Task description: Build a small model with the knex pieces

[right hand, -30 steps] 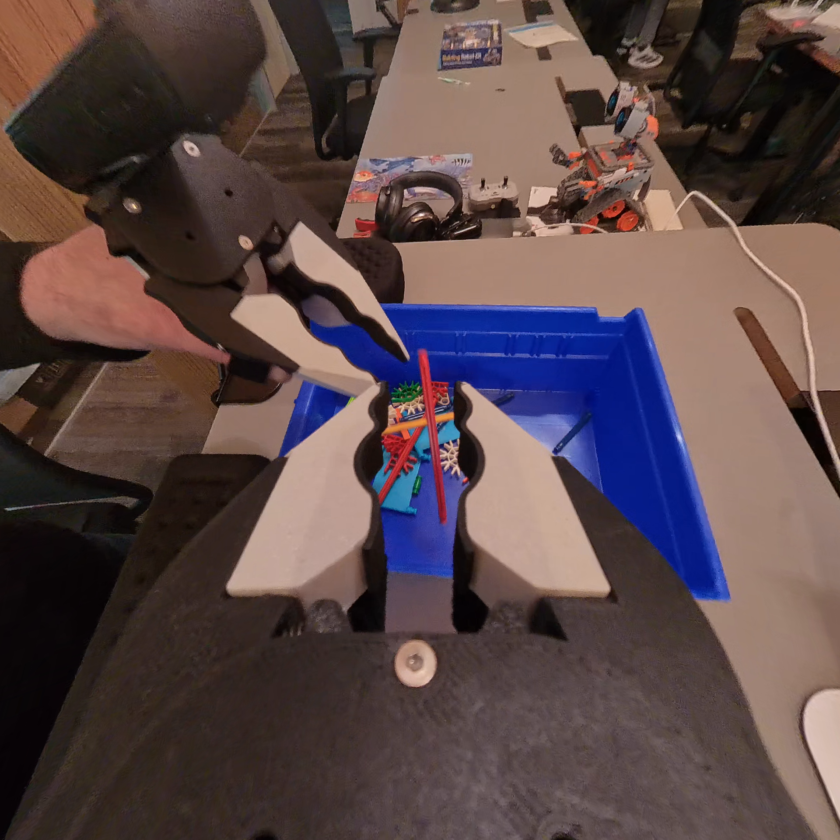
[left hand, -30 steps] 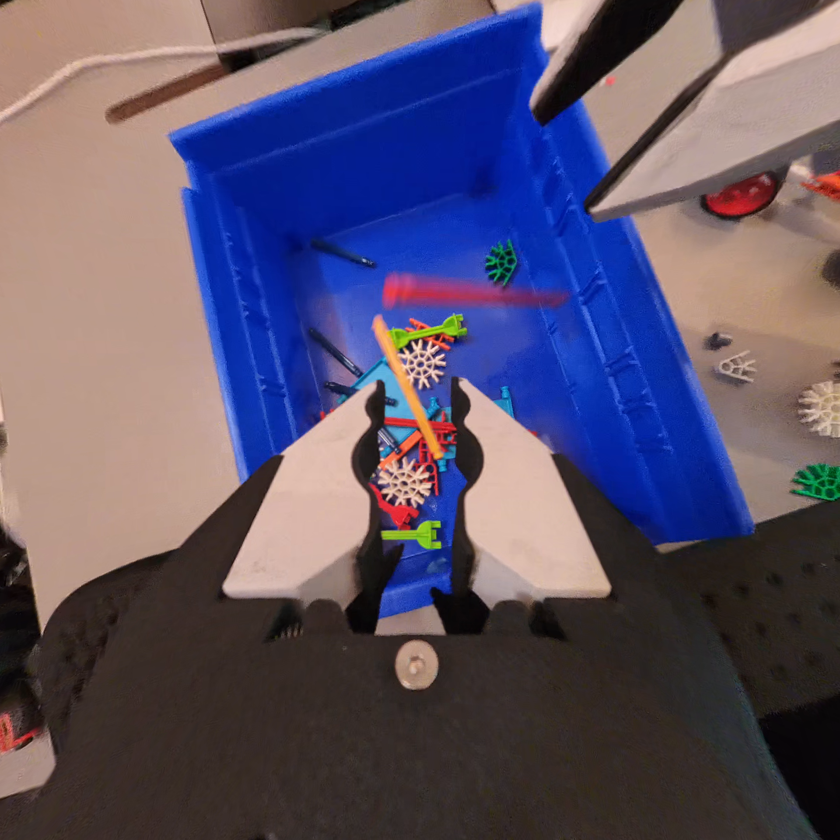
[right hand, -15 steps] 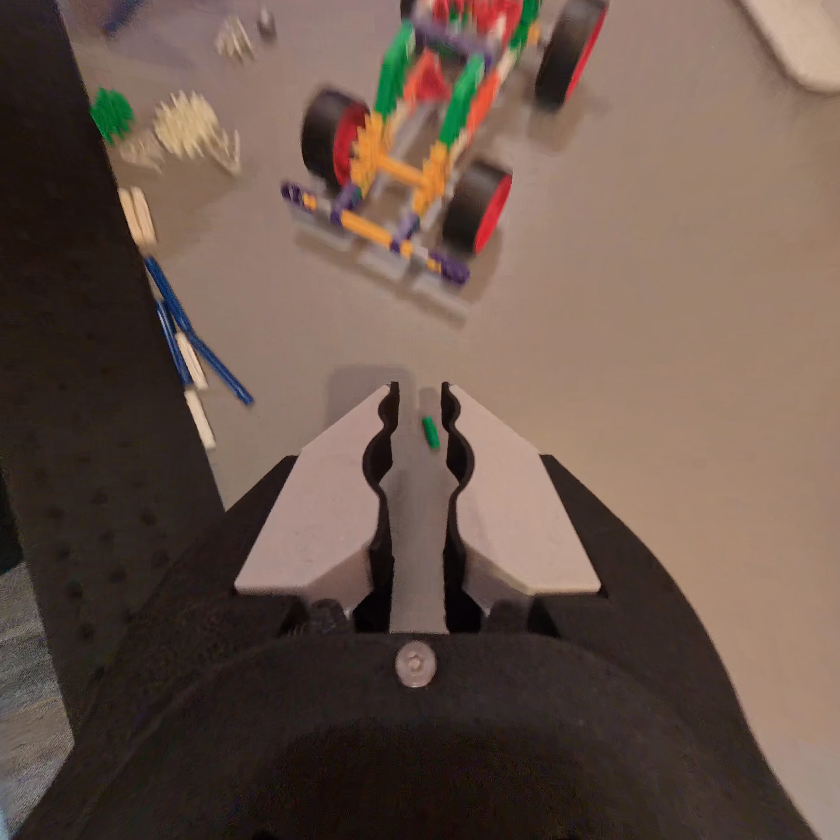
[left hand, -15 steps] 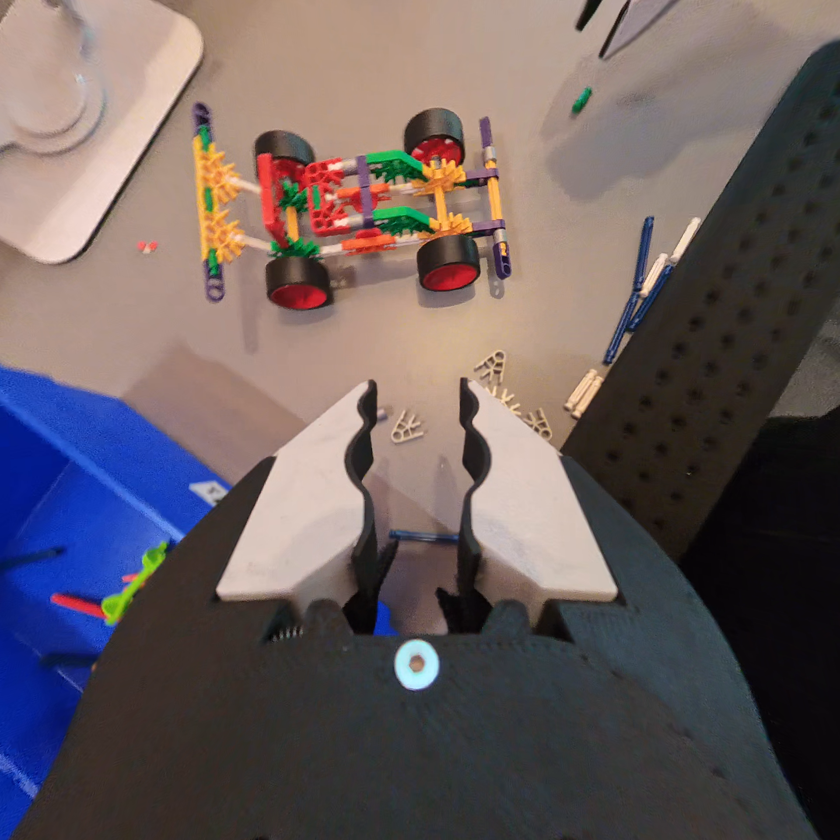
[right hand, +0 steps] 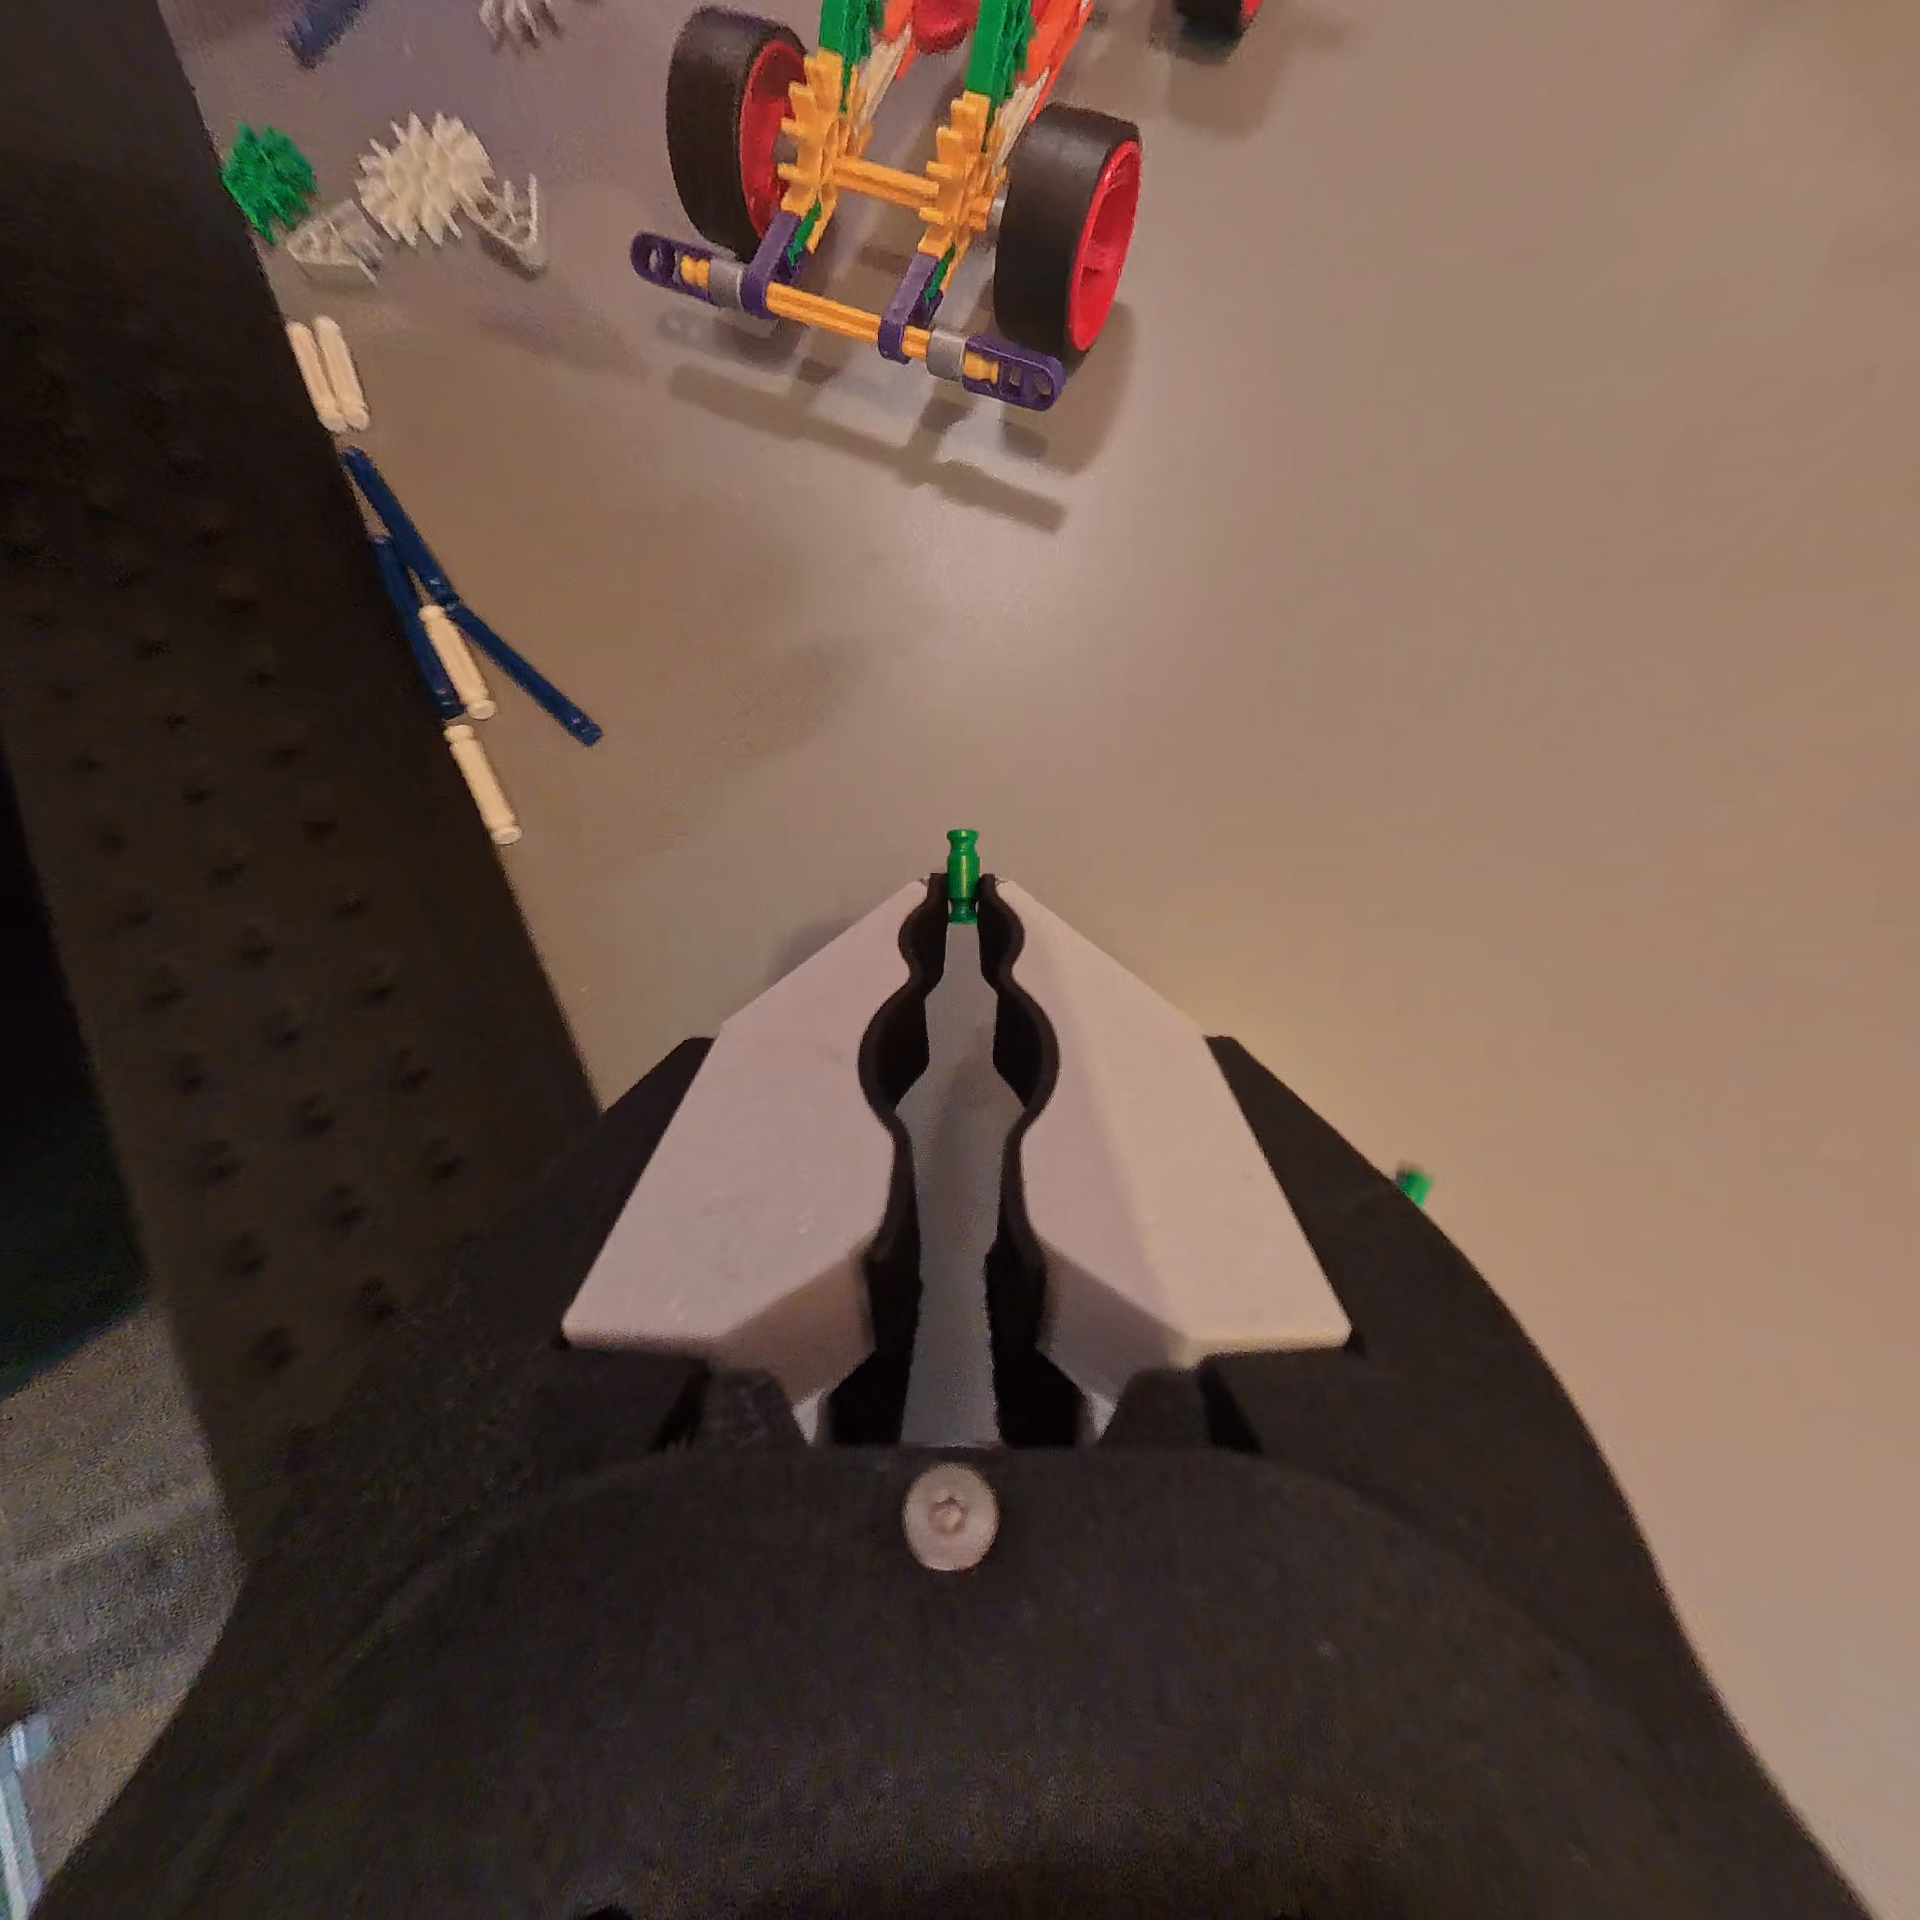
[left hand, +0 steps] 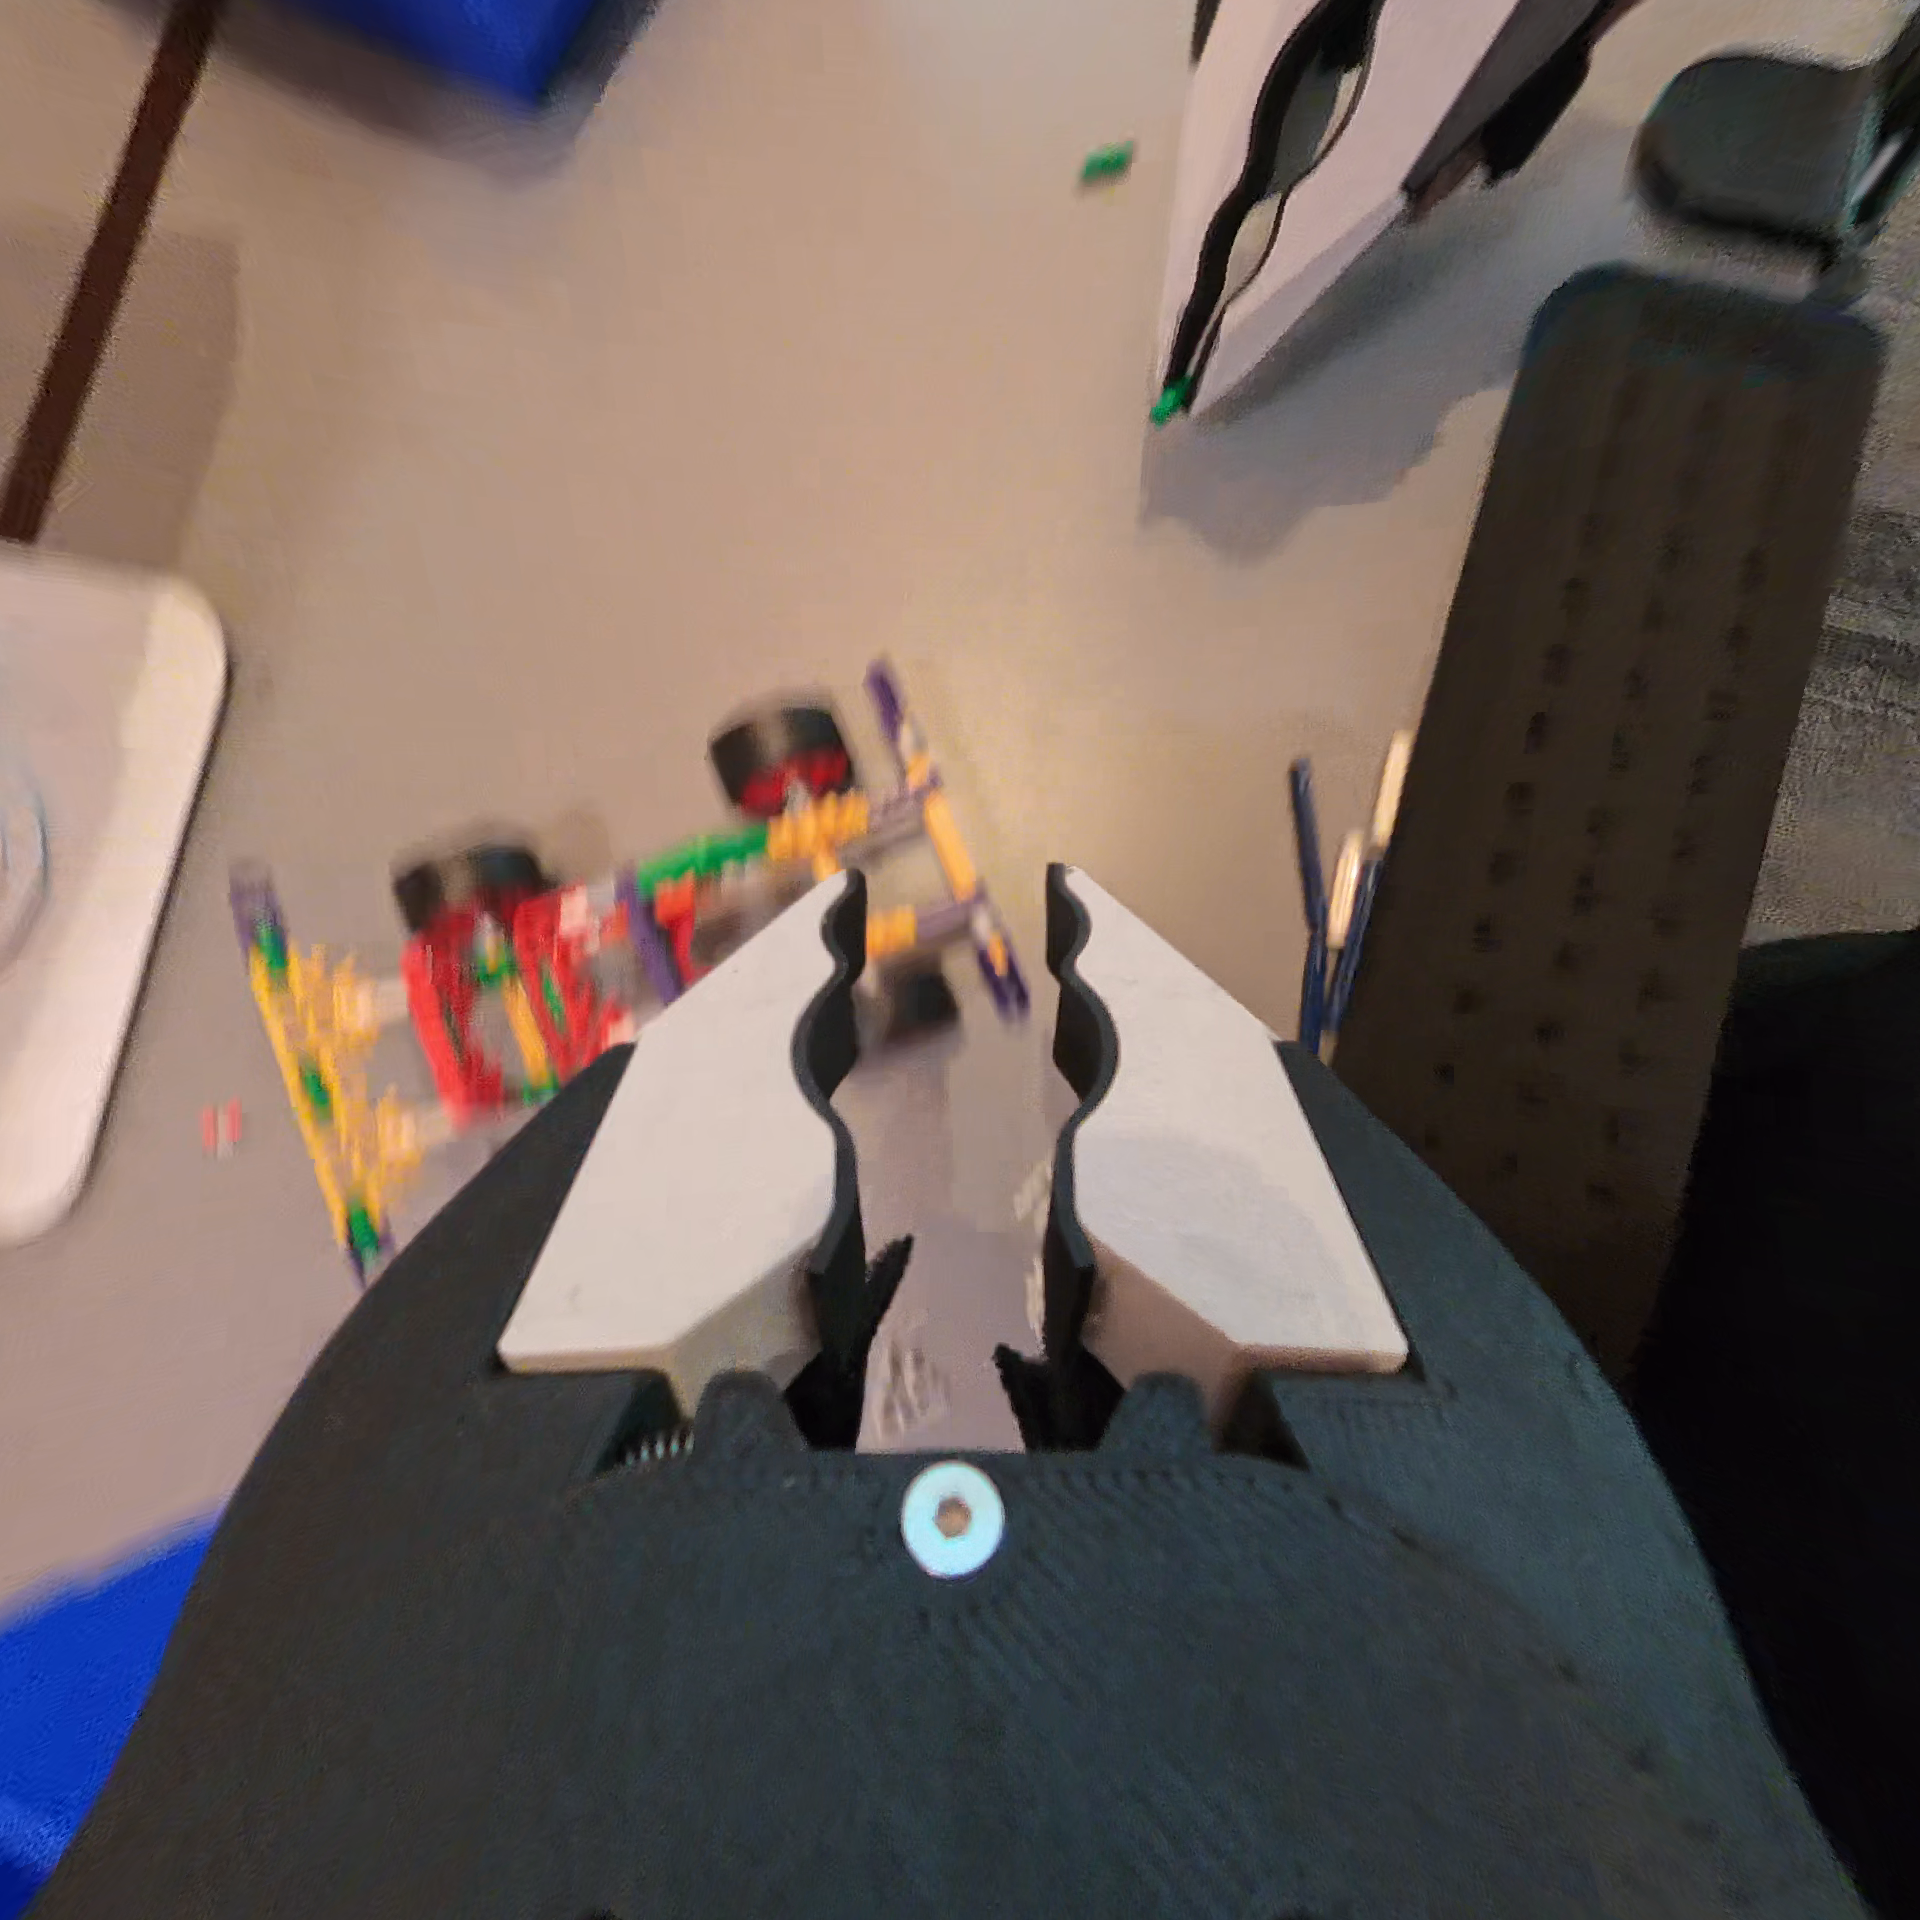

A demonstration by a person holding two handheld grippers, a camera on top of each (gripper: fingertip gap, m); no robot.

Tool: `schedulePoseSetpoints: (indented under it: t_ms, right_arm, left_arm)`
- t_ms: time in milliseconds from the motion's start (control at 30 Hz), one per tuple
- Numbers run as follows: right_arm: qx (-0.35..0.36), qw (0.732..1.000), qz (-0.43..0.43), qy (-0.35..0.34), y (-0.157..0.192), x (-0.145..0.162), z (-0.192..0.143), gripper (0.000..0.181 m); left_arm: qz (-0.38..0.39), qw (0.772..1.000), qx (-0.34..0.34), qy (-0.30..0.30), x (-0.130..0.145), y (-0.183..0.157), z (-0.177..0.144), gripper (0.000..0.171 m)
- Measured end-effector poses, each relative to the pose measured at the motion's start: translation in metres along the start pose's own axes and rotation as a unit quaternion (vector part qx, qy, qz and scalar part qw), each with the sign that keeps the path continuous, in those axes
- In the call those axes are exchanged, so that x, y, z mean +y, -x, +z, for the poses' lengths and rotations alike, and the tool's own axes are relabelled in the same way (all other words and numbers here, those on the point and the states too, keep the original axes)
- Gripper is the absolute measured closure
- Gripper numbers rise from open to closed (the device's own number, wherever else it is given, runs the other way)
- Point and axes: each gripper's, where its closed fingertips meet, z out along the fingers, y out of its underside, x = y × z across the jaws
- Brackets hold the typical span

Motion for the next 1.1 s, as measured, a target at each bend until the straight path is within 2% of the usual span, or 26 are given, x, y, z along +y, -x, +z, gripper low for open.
schedulePoseSetpoints:
  t_ms: [133,233,367,500,667,700,733,900,1000,1100]
  right_arm:
    - [0.027,0.997,0.052,-0.052,0.017,0.017,-0.035,0.179]
    - [0.046,0.992,0.085,-0.081,0.03,0.03,-0.051,0.179]
    - [0.06,0.986,0.112,-0.11,0.044,0.044,-0.06,0.178]
    - [0.067,0.983,0.12,-0.119,0.054,0.054,-0.063,0.178]
    - [0.07,0.981,0.124,-0.13,0.057,0.06,-0.069,0.178]
    - [0.07,0.981,0.125,-0.131,0.057,0.061,-0.069,0.179]
    - [0.071,0.981,0.125,-0.13,0.056,0.063,-0.07,0.179]
    - [0.066,0.982,0.112,-0.134,0.053,0.053,-0.076,0.179]
    - [0.064,0.985,0.091,-0.134,0.052,0.035,-0.077,0.178]
    - [0.043,0.988,0.056,-0.14,0.058,0.0,-0.065,0.179]
  left_arm:
    - [0.111,0.991,0.067,-0.038,-0.074,-0.021,0.073,0.138]
    - [0.203,0.968,0.131,-0.064,-0.118,-0.047,0.13,0.141]
    - [0.323,0.932,0.158,-0.039,-0.141,-0.062,0.194,0.145]
    - [0.366,0.911,0.188,0.001,-0.141,-0.055,0.231,0.146]
    - [0.362,0.902,0.234,0.022,-0.14,-0.056,0.243,0.151]
    - [0.365,0.899,0.241,0.029,-0.138,-0.057,0.245,0.154]
    - [0.361,0.897,0.253,0.031,-0.138,-0.059,0.245,0.168]
    - [0.335,0.909,0.246,0.031,-0.138,-0.058,0.244,0.169]
    - [0.299,0.927,0.226,0.019,-0.135,-0.052,0.224,0.169]
    - [0.244,0.951,0.191,-0.018,-0.134,-0.039,0.17,0.169]
